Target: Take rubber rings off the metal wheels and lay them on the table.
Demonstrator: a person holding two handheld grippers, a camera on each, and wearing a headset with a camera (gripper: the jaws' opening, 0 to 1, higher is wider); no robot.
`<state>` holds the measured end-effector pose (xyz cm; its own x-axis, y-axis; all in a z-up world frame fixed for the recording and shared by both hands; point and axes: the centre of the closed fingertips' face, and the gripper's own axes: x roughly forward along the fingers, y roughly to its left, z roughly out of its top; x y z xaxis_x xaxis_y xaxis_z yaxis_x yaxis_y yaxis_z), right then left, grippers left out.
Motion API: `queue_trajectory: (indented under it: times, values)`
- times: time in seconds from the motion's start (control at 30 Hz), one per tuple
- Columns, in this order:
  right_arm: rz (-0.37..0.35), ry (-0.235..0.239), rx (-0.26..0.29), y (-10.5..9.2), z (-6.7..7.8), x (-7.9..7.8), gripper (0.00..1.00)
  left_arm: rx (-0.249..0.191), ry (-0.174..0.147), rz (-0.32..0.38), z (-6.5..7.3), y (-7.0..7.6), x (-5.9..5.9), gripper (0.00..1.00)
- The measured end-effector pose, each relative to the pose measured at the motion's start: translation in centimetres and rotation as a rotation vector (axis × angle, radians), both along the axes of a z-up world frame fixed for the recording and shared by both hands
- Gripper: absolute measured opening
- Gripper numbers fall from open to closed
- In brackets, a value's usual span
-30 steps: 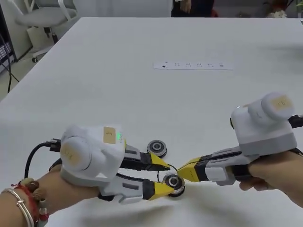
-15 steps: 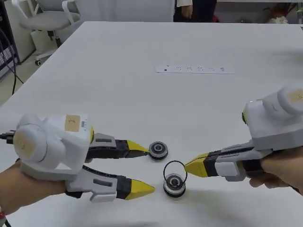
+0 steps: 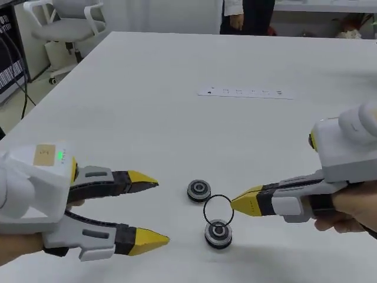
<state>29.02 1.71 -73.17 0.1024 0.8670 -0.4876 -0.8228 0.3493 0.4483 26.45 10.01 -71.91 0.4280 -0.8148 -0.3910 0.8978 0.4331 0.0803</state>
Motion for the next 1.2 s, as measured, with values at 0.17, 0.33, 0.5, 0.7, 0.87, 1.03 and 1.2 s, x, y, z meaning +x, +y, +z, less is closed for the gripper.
queue_trajectory:
  times: [0.17, 0.33, 0.5, 0.7, 0.87, 1.03, 1.2]
  values:
    - [0.002, -0.004, 0.002, 0.2, 0.7, 0.0, 0.0, -0.023, -0.004, 0.034, 0.6, 1.1, -0.3, 0.57]
    - [-0.001, 0.003, 0.008, 0.6, 1.3, 0.1, 0.0, -0.03, -0.004, 0.063, 0.7, 2.1, -0.5, 0.62]
    - [-0.003, -0.001, 0.03, 1.3, 2.4, 0.0, 0.0, -0.04, 0.005, 0.101, 0.6, 3.1, -0.8, 0.67]
    - [0.01, -0.001, 0.044, 2.5, 3.1, -0.1, 0.0, -0.041, 0.018, 0.137, 0.1, 4.3, -1.4, 0.68]
    - [0.018, -0.007, 0.025, 3.3, 2.5, 0.1, 0.0, -0.048, 0.02, 0.167, -0.2, 4.9, -1.5, 0.69]
    - [0.044, 0.002, 0.008, 4.2, 1.6, -0.1, 0.0, -0.048, 0.022, 0.179, -0.8, 5.1, -1.9, 0.69]
    - [0.062, 0.014, -0.011, 5.1, 0.7, -0.2, 0.0, -0.046, 0.027, 0.183, -1.2, 5.0, -2.1, 0.69]
